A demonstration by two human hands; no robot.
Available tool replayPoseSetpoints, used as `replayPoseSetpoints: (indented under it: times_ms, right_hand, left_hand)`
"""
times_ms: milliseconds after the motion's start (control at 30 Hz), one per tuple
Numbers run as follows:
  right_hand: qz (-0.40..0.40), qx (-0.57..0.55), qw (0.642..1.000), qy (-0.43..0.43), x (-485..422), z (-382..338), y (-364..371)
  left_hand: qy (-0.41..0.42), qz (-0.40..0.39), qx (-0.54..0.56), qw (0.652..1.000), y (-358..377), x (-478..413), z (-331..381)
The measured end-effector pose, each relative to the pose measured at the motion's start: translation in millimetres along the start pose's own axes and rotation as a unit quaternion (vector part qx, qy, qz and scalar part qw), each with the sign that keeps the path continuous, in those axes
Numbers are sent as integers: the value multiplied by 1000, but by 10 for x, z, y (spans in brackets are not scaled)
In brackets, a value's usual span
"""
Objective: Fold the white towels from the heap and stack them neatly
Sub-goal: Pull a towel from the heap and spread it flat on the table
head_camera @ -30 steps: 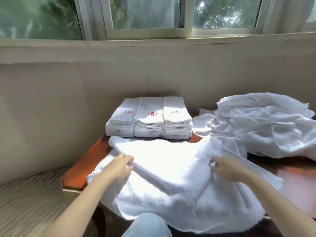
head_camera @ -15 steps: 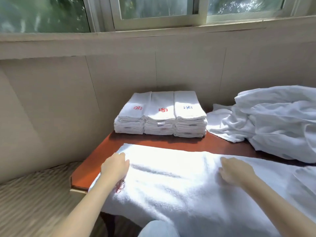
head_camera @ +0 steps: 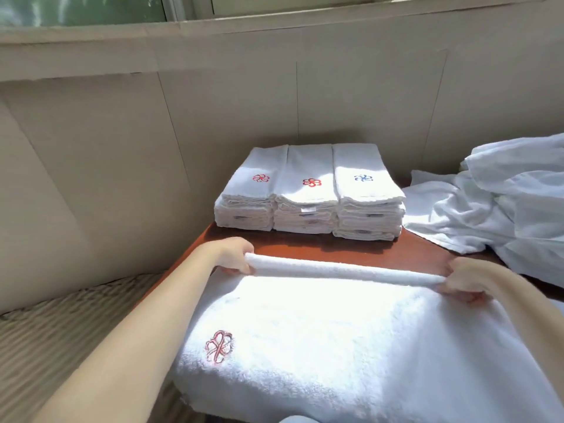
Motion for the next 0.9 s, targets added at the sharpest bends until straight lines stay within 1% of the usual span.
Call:
replayPoseSetpoints:
  times_ms: [33,67,100,133,167,200,233,267,300,367,400,467,533,567,667,733,833,867,900]
  right_hand:
    - [-10,-7,1000,-9,-44,7,-1]
    - [2,-4,1000,-25,-80,-13,-16]
    - [42,10,998,-49,-118,-54,-61]
    - [112,23,990,-79,-160,-113,-135]
    - [200,14,974,-111,-187,-183,-236]
    - [275,-30,951,-141,-168,-255,-342]
    - [333,-83,925,-165,-130,-315,-431]
    - [376,-121,901,-181,-66,-363,-512]
    - [405,-145,883,-188,-5,-392,-553]
    - [428,-146,870,-197,127,-420,-473]
    - [426,-141,872,-196,190,-406,-349]
    - [398,-116,889,-196,278,-317,-6]
    - [370,-84,903,-201,346,-204,285]
    - [368,-90,904,-199,354,-140,357]
    - [416,-113,878,-208,434,-15,322]
    - [451,-113,859,-212,510,50,273]
    - [524,-73,811,-249,679,90,235]
    - [538,-50,800,-262,714,91,238]
    - [537,-35,800,-265,735,90,238]
  left_hand:
    - [3,27,8,1000,-18,-17,-13]
    - [1,67,14,998,-44,-24,-30]
    - [-6,123,15,992,-88,-20,-42]
    - [-14,191,17,981,-151,1,-49]
    - [-18,261,28,965,-217,40,-44]
    - [-15,325,47,944,-283,81,-38]
    - [-6,371,72,926,-333,116,-40]
    - [-2,393,100,914,-365,139,-56]
    - [-3,394,124,911,-365,157,-85]
    - [-4,362,143,921,-243,186,-158]
    - [-1,350,141,926,-135,209,-197]
    - [-6,343,136,930,123,285,-270]
    - [-14,346,133,929,357,378,-304]
    - [-19,355,134,925,430,436,-309]
    - [-29,385,138,912,486,612,-304]
    - [-23,383,139,913,507,714,-279]
    - [-18,371,146,917,555,841,-257]
    - [-21,372,151,916,571,883,-258]
    - [-28,377,155,913,591,926,-260]
Point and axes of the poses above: each hand's wrist, its own x-axis away from the middle knuckle, its own y-axis out of the palm, z = x × y, the point moved 5 cm from there along -x, towards the middle knuckle
